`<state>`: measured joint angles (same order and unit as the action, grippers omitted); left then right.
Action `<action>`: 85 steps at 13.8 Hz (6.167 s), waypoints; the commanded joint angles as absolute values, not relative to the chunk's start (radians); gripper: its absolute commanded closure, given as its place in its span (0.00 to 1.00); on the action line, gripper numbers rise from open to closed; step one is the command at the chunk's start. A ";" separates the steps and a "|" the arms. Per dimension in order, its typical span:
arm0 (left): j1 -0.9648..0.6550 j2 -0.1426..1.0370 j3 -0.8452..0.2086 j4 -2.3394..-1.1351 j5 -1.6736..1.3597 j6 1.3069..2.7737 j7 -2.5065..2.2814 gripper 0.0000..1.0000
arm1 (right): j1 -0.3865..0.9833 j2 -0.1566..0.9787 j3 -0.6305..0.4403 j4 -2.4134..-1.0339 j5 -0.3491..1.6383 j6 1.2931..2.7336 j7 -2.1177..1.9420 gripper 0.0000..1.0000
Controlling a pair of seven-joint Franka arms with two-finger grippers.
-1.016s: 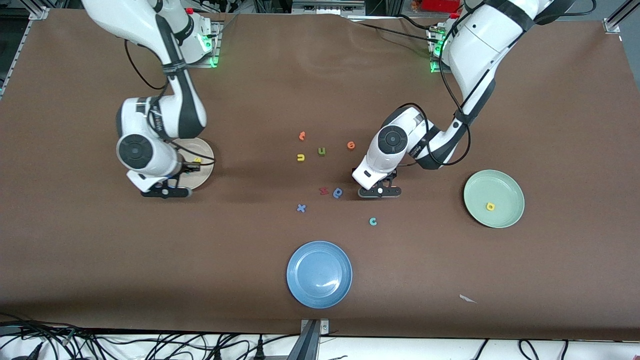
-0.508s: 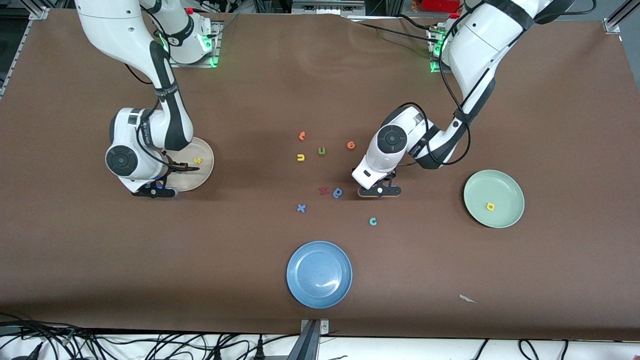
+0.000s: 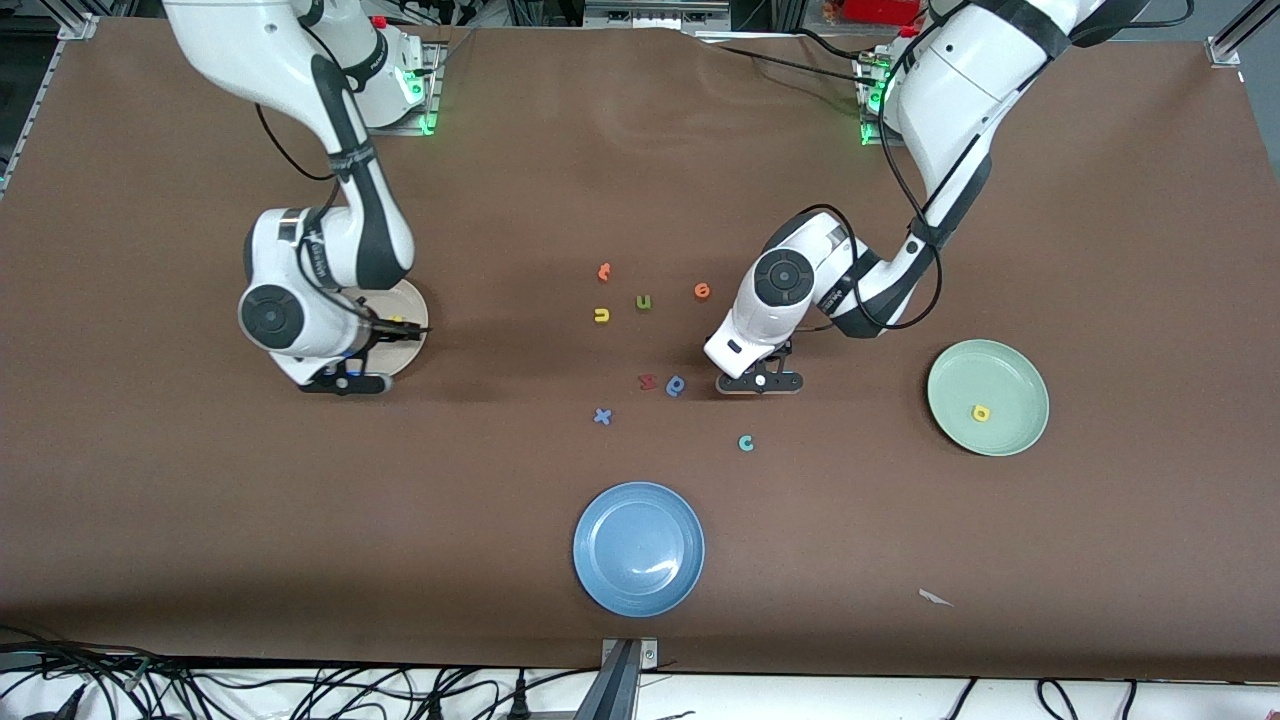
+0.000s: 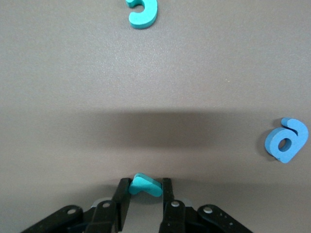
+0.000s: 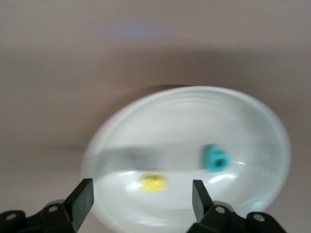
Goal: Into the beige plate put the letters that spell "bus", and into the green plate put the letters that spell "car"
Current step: 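Carry the cyan b to the white plate with the right gripper and release, then drop the r on the green plate while the right gripper reaches yellow u, then place the u on the white plate while the left gripper grasps cyan c, then carry the cyan c toward the green plate while the right gripper withdraws, then lower the cyan c onto the green plate and open the left gripper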
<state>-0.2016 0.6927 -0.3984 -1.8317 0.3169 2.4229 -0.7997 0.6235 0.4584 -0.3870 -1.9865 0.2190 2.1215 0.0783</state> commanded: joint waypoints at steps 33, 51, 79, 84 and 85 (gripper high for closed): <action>-0.038 0.787 -0.407 -1.475 0.276 2.166 -0.559 0.00 | 0.865 0.670 -0.078 -1.818 0.114 2.511 0.969 0.96; -0.252 1.005 -0.308 -1.215 0.278 2.180 -0.795 0.28 | 0.833 0.385 -0.643 -2.210 0.124 2.237 0.229 0.82; 0.017 0.787 -0.311 -1.268 0.298 1.766 -0.312 0.91 | 0.403 0.207 -0.301 -1.425 0.112 1.505 0.157 0.00; 0.109 0.644 -0.313 -1.443 0.299 1.772 -0.193 0.92 | 0.164 0.020 -0.065 -1.632 -0.015 1.541 0.095 0.00; 0.141 0.618 -0.314 -1.491 0.299 1.801 -0.171 0.93 | 0.131 -0.024 -0.030 -1.693 -0.032 1.589 0.100 0.00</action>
<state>0.0906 0.7090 -0.3102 -1.3571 0.2991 1.7626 -0.2246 0.1884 0.1114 -0.1286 -1.5294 0.0284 1.5148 0.0927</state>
